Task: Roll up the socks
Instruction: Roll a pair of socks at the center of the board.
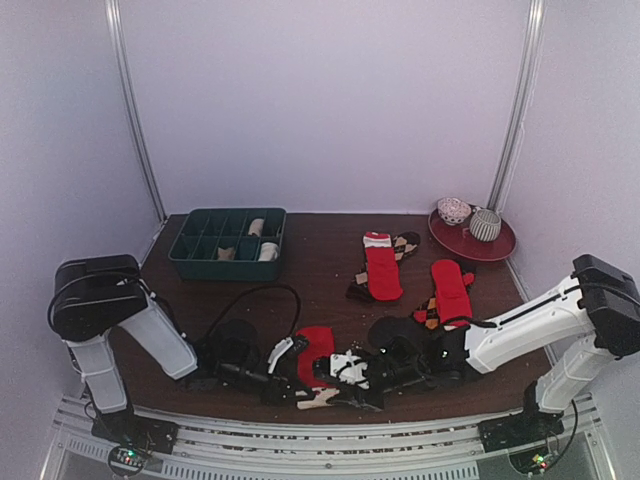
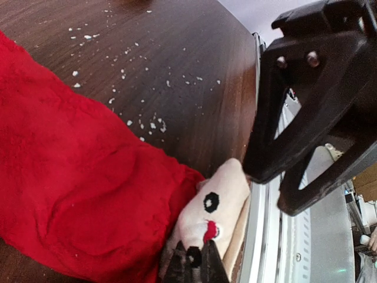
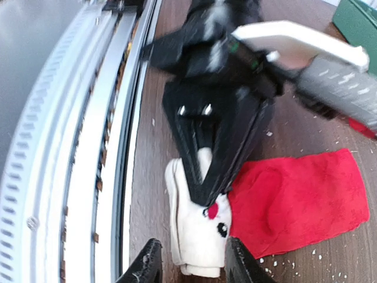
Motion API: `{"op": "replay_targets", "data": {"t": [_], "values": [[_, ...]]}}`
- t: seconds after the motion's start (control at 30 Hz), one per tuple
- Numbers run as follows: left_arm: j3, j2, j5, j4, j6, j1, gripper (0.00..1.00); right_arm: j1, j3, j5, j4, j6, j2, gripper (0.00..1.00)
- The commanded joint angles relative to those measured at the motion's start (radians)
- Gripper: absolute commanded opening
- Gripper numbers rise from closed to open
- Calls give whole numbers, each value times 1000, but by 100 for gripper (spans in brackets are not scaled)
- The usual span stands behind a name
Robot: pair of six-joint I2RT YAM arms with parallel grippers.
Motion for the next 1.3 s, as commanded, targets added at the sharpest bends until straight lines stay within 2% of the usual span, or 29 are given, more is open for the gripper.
{"op": "replay_targets", "data": {"t": [0.0, 0.2, 0.43, 0.5, 0.6, 0.67, 0.8, 0.97, 1.07, 1.17, 1.27], "values": [[-58, 107, -57, -387, -6, 6, 0, 36, 16, 115, -52, -123, 50, 38], [-52, 108, -56, -399, 1, 8, 0, 56, 32, 185, -50, -136, 86, 38], [-47, 117, -52, -405, 14, 8, 0, 59, 58, 178, -58, -143, 141, 37], [-43, 115, -49, -405, 20, 8, 0, 61, 67, 172, -77, -125, 167, 31], [-29, 102, -54, -411, 40, 8, 0, 61, 61, 168, -94, -47, 190, 16], [-13, 80, -64, -422, 64, 8, 0, 59, 48, 159, -89, 11, 194, 12], [34, -14, -138, -484, 129, 9, 29, 36, 12, 83, -69, 152, 176, 9], [39, -251, -314, -523, 241, 9, 66, -42, 20, -129, -106, 303, 194, 8], [-43, -411, -388, -427, 268, 8, 75, -90, 37, -247, -154, 361, 222, 8], [-160, -543, -412, -242, 312, 1, 78, -148, 52, -385, -188, 431, 254, 8], [-212, -588, -426, -87, 407, -38, 79, -199, 72, -489, -220, 507, 298, 8]]}}
